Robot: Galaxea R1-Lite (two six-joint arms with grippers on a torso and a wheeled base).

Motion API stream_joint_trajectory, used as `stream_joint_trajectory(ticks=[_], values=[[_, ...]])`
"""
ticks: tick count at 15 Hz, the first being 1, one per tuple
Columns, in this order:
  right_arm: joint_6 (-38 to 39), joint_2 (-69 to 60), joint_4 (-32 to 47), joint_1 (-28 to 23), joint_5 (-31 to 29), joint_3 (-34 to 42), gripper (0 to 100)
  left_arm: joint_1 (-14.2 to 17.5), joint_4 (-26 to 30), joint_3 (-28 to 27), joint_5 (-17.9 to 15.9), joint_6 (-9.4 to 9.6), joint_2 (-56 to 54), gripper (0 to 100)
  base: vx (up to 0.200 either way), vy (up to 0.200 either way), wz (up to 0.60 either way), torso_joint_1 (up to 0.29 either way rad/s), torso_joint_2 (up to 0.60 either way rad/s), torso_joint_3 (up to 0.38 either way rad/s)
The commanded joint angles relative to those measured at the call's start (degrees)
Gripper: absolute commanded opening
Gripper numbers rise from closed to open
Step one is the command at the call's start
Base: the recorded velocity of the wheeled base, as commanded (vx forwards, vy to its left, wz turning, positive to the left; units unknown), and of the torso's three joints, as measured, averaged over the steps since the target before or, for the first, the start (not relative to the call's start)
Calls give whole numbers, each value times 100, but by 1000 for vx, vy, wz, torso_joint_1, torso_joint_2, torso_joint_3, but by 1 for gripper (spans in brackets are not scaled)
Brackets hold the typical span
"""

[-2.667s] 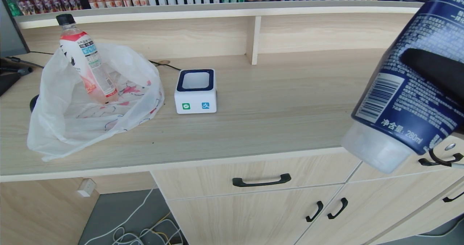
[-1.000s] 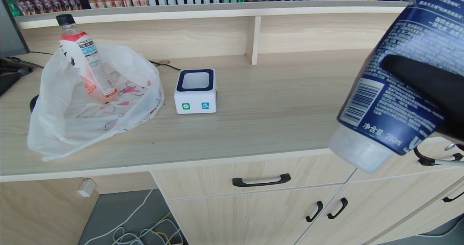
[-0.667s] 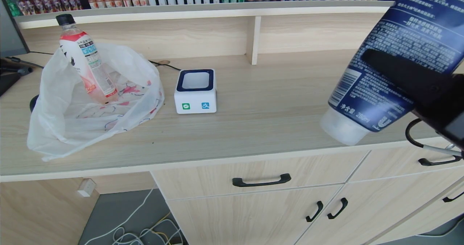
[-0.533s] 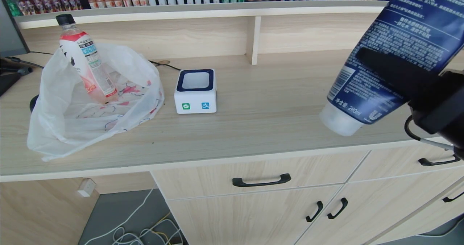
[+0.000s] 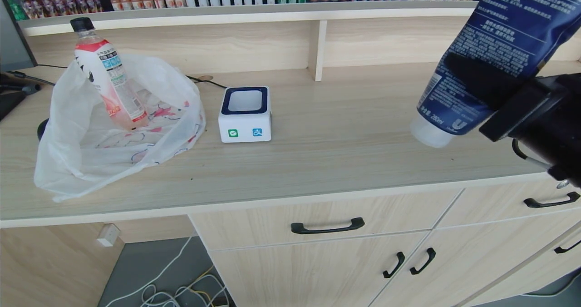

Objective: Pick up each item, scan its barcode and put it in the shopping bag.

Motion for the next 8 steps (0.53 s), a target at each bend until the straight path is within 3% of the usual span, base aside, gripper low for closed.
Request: stream_joint_trajectory(ticks=[1,8], values=[[-123,150,-31,-63,-268,-62,0,0,0,0,1,-3,0,100,0,0,0,0,0,0],[-140,317,-365,-476,-294,114,0,0,0,0,1,-3,0,100,0,0,0,0,0,0]])
